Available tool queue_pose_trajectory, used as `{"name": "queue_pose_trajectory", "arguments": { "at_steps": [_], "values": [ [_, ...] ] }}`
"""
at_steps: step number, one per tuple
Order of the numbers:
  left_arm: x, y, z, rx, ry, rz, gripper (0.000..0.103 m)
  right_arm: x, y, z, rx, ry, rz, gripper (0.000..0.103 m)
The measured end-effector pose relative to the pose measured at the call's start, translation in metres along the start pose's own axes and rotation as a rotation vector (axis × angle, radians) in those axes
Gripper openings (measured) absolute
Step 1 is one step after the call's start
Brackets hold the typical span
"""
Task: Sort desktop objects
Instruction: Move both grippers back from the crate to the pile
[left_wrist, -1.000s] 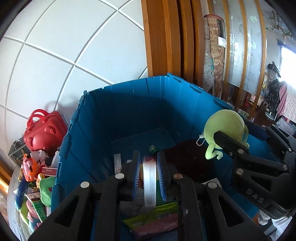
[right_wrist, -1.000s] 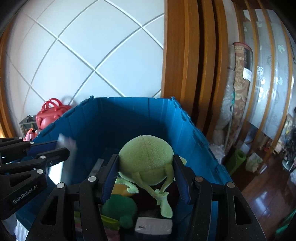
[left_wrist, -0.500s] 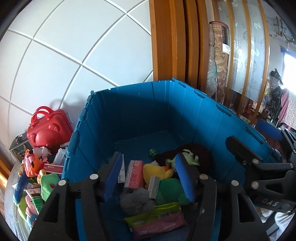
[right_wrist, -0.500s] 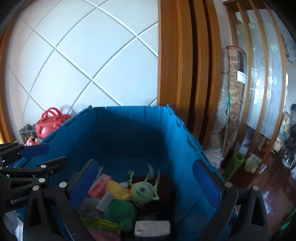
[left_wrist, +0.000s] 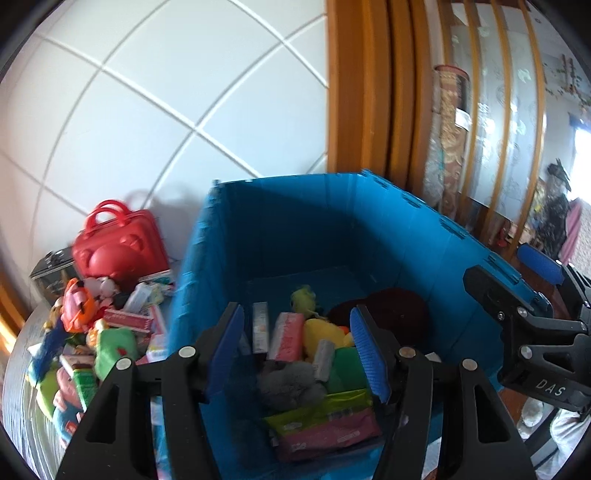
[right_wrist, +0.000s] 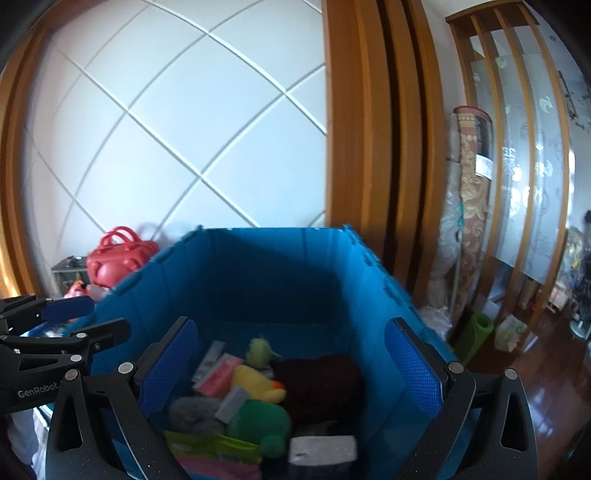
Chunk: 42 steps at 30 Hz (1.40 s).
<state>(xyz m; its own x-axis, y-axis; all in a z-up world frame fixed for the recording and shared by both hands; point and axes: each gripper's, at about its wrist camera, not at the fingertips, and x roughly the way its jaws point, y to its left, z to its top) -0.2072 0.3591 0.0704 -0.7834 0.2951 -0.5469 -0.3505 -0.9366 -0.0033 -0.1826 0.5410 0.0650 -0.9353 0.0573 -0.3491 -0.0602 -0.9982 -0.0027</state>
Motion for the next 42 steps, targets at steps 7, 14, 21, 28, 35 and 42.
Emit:
{"name": "queue_pose_trajectory", "arguments": {
  "at_steps": [7,14,21,28,35,42],
  "values": [
    [-0.039,0.068,-0.034,-0.077,-0.033,0.144,0.059,-0.007,0.065,-0.003,-0.042,-0.038,0.156,0.103],
    [-0.066,0.166,-0.081,-0.187,0.01,0.309,0.059,-0.017,0.152,-0.006,-0.136,-0.069,0.315,0.103],
    [-0.077,0.266,-0.145,-0.297,0.136,0.441,0.059,-0.024,0.238,-0.021,-0.203,-0.057,0.45,0.103],
    [-0.065,0.334,-0.226,-0.354,0.328,0.45,0.059,-0.008,0.315,-0.065,-0.267,0.098,0.517,0.103],
    [-0.032,0.363,-0.297,-0.399,0.499,0.408,0.059,0.004,0.366,-0.123,-0.418,0.238,0.535,0.103],
    [0.007,0.371,-0.338,-0.435,0.616,0.342,0.059,0.048,0.387,-0.182,-0.429,0.479,0.553,0.103]
  ]
}}
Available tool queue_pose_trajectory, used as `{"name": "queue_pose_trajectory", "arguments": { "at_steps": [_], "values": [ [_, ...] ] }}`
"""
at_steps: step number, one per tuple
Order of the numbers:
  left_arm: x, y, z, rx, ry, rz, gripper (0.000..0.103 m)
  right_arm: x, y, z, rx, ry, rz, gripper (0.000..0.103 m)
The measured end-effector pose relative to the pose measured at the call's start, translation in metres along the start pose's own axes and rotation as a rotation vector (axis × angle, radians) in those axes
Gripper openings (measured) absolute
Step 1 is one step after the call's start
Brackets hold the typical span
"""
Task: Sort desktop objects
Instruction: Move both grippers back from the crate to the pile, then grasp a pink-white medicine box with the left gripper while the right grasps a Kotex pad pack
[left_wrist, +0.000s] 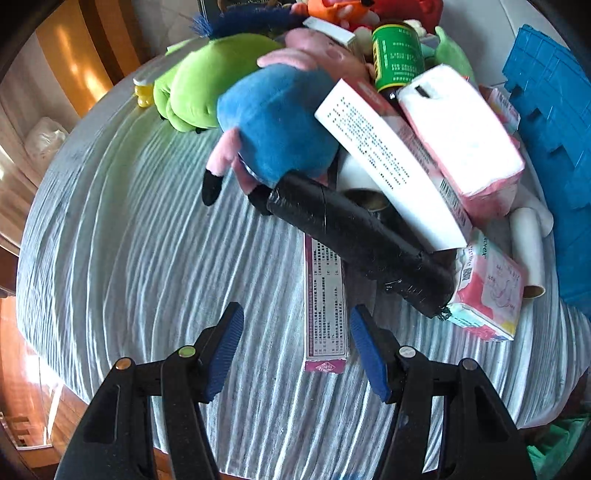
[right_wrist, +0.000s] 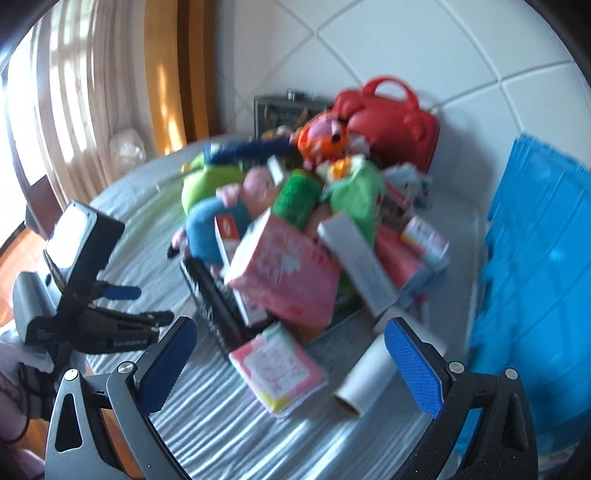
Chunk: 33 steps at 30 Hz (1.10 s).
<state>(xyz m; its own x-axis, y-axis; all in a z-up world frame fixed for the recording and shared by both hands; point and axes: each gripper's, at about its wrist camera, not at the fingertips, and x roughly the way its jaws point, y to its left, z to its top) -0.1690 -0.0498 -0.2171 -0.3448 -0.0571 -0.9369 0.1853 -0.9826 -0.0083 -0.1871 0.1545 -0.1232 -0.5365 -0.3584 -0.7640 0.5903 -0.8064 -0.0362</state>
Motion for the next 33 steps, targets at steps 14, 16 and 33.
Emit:
{"name": "queue_pose_trajectory", "arguments": {
  "at_steps": [14,16,33],
  "values": [
    [0.044,-0.015,-0.005,0.016,0.023,-0.009,0.078,0.093,-0.004,-0.032,-0.054,0.269,0.117,0.103],
    [0.048,-0.017,-0.007,0.038,0.029,-0.019,0.09,0.102,-0.004,-0.031,-0.07,0.288,0.129,0.103],
    [0.029,-0.015,-0.04,-0.007,-0.014,-0.054,0.027,0.107,0.004,-0.035,-0.101,0.329,0.101,0.08]
  ]
}}
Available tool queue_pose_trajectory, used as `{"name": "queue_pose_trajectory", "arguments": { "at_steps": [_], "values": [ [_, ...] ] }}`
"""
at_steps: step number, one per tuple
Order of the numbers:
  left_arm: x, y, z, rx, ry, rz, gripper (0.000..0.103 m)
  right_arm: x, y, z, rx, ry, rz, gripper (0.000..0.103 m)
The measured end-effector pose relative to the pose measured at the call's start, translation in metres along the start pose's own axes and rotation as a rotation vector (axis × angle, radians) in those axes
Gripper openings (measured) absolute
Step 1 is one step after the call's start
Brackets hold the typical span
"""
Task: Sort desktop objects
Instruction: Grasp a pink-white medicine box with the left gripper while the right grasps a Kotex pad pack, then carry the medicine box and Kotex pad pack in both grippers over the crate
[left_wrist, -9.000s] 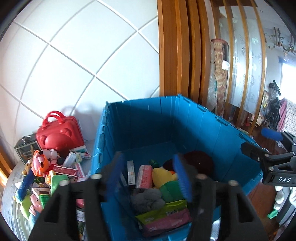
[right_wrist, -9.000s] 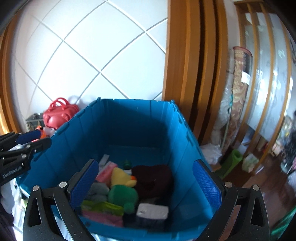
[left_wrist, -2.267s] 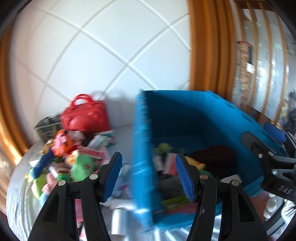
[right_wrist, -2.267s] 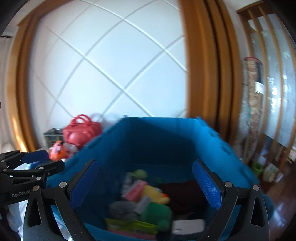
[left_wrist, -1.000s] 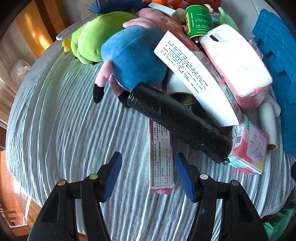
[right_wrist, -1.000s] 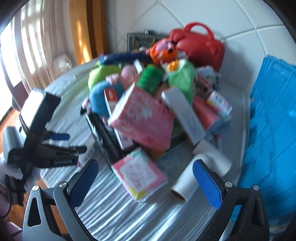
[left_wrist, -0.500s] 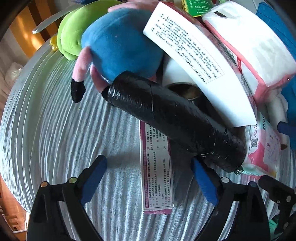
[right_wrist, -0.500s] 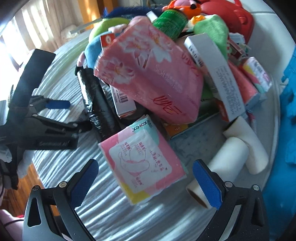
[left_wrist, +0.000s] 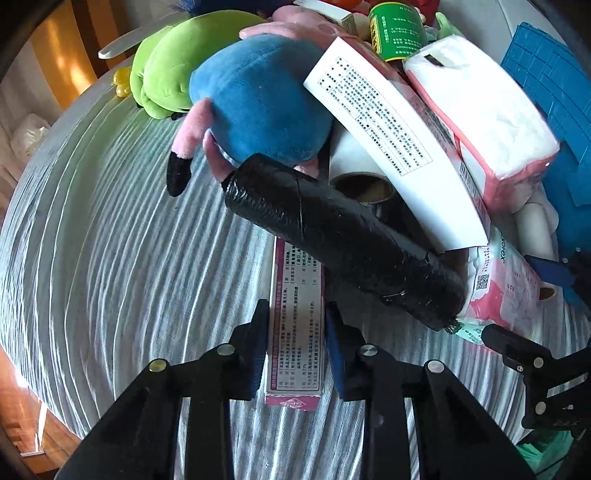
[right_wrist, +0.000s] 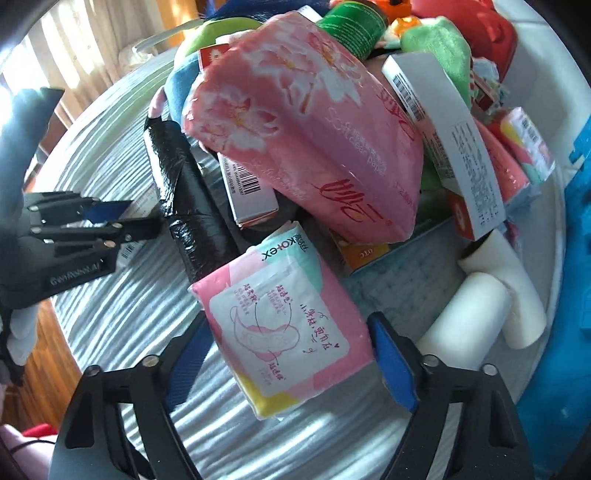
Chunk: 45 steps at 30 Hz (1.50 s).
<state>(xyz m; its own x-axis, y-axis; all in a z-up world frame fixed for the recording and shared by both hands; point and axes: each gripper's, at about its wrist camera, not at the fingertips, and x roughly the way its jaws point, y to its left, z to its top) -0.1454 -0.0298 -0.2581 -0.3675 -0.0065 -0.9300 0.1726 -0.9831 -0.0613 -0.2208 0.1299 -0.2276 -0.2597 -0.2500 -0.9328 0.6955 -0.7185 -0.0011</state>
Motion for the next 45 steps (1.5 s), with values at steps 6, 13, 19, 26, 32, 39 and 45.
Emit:
{"name": "queue_pose_trajectory", "arguments": {
  "at_steps": [6,13,19,26,32,39,45],
  "values": [
    [-0.031,0.005,-0.009,0.001,-0.069,0.047,0.026,-0.02,-0.003,-0.004,0.035,-0.046,0.015,0.077],
    [-0.088,0.016,0.021,0.004,-0.212,0.093,0.026,-0.073,-0.007,0.001,0.061,-0.179,0.001,0.076],
    [-0.144,0.004,0.061,0.046,-0.369,0.081,0.026,-0.124,0.001,0.023,0.075,-0.345,-0.044,0.076],
    [-0.203,-0.036,0.082,0.122,-0.52,0.026,0.026,-0.201,-0.006,0.035,0.1,-0.545,-0.14,0.076],
    [-0.246,-0.084,0.096,0.201,-0.638,-0.041,0.026,-0.266,-0.025,0.027,0.155,-0.684,-0.249,0.077],
    [-0.289,-0.161,0.111,0.307,-0.748,-0.148,0.026,-0.341,-0.078,-0.009,0.3,-0.811,-0.397,0.076],
    [-0.311,-0.254,0.117,0.414,-0.786,-0.253,0.026,-0.382,-0.133,-0.054,0.422,-0.817,-0.545,0.077]
  ]
}}
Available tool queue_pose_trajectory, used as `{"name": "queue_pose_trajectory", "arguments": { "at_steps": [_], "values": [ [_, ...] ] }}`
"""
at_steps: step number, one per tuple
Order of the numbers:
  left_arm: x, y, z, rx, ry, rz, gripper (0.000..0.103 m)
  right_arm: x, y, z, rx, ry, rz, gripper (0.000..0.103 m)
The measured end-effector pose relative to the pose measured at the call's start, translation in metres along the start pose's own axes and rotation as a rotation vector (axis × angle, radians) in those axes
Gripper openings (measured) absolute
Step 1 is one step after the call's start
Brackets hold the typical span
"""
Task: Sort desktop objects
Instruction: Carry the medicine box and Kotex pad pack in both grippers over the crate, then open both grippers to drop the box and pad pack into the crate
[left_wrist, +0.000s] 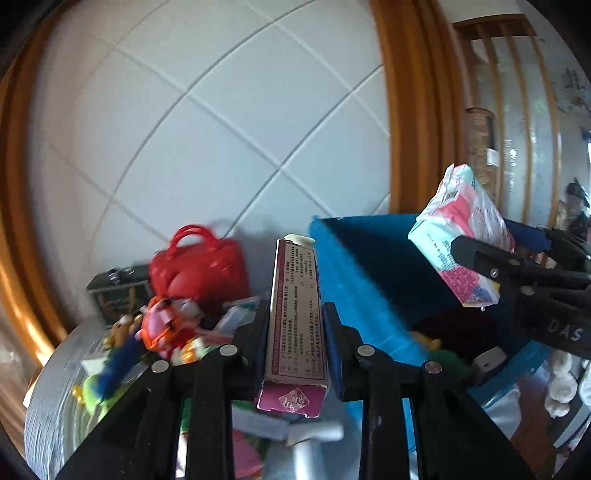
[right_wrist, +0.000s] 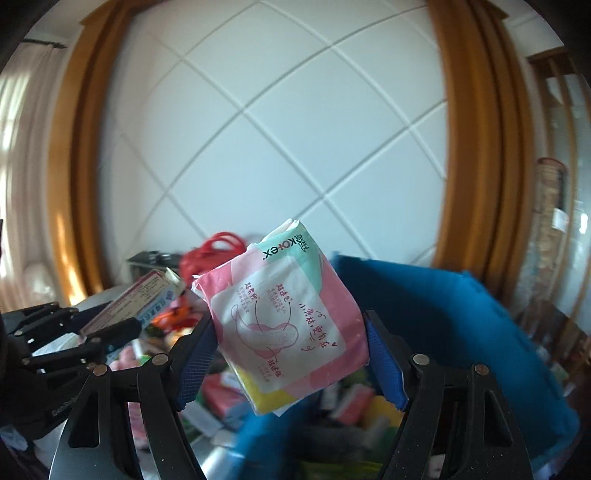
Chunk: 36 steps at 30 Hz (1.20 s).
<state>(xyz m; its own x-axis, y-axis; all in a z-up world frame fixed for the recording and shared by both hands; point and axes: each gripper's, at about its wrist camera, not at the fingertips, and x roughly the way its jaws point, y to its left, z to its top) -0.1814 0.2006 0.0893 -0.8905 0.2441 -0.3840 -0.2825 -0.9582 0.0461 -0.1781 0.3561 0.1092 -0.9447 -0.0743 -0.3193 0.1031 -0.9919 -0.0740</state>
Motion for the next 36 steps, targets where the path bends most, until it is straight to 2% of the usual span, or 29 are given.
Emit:
{"name": "queue_pose_trajectory", "arguments": {
  "at_steps": [3,8,14,19,23,28,31,33,36],
  "values": [
    [0.016,-0.041,0.012,0.027,0.004,-0.063,0.026,0.0,-0.047,-0.004,0.026,0.029,-0.102,0.077],
    [0.041,-0.114,0.027,0.076,0.032,-0.135,0.026,0.007,-0.113,-0.017,0.065,0.098,-0.215,0.077],
    [0.076,-0.183,0.034,0.122,0.097,-0.175,0.026,0.02,-0.167,-0.032,0.079,0.156,-0.276,0.077],
    [0.097,-0.212,0.033,0.136,0.145,-0.169,0.026,0.031,-0.19,-0.042,0.053,0.19,-0.329,0.077],
    [0.107,-0.221,0.032,0.14,0.179,-0.164,0.027,0.04,-0.209,-0.05,0.045,0.204,-0.322,0.077],
    [0.112,-0.23,0.03,0.15,0.184,-0.149,0.03,0.047,-0.216,-0.05,0.037,0.206,-0.324,0.077],
    [0.111,-0.229,0.031,0.141,0.173,-0.138,0.047,0.05,-0.218,-0.05,0.027,0.204,-0.329,0.077],
    [0.109,-0.227,0.032,0.131,0.158,-0.137,0.064,0.049,-0.218,-0.047,0.025,0.193,-0.33,0.078],
    [0.105,-0.223,0.034,0.118,0.136,-0.131,0.074,0.047,-0.219,-0.045,0.017,0.177,-0.35,0.087]
  ]
}}
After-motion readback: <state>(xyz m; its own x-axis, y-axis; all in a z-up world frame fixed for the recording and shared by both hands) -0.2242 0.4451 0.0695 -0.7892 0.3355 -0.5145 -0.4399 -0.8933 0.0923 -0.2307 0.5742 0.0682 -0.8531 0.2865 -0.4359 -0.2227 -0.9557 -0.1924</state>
